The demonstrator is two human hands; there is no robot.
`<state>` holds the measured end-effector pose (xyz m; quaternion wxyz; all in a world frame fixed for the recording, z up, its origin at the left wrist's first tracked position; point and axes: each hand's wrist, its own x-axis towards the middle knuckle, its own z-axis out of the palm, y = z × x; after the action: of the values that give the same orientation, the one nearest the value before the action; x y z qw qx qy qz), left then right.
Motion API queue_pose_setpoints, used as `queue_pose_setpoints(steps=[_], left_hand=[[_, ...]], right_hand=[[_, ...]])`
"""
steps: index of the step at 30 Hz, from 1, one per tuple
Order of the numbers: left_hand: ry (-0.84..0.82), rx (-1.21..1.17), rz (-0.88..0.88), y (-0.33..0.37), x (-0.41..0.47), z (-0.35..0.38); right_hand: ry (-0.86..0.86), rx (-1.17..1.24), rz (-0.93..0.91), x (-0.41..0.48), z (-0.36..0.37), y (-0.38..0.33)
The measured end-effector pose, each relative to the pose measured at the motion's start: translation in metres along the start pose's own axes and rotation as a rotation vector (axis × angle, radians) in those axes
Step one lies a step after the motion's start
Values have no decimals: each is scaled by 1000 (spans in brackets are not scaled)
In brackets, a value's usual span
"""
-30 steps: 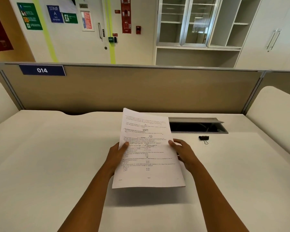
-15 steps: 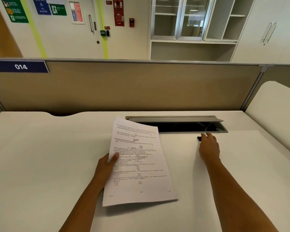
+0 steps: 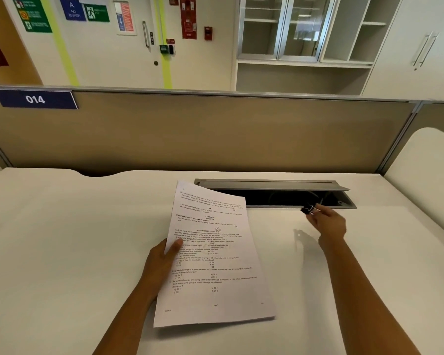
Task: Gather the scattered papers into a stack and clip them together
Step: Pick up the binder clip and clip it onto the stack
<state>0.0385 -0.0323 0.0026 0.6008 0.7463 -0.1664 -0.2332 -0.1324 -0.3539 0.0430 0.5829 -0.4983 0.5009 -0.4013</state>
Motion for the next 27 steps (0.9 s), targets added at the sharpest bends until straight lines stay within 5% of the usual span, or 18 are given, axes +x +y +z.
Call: queue_pose_setpoints(steps=[4, 14, 23, 27], left_hand=[[-1, 15, 18, -1, -7, -1], [-63, 30, 28, -4, -29, -7], [-69, 16, 25, -2, -33, -7], [-68, 27, 39, -2, -34, -7]], right_hand=[[-347, 564, 323, -32, 9, -1], [-590, 750, 574, -108, 43, 17], [-570, 416, 596, -138, 61, 16], [-552, -31, 374, -141, 67, 24]])
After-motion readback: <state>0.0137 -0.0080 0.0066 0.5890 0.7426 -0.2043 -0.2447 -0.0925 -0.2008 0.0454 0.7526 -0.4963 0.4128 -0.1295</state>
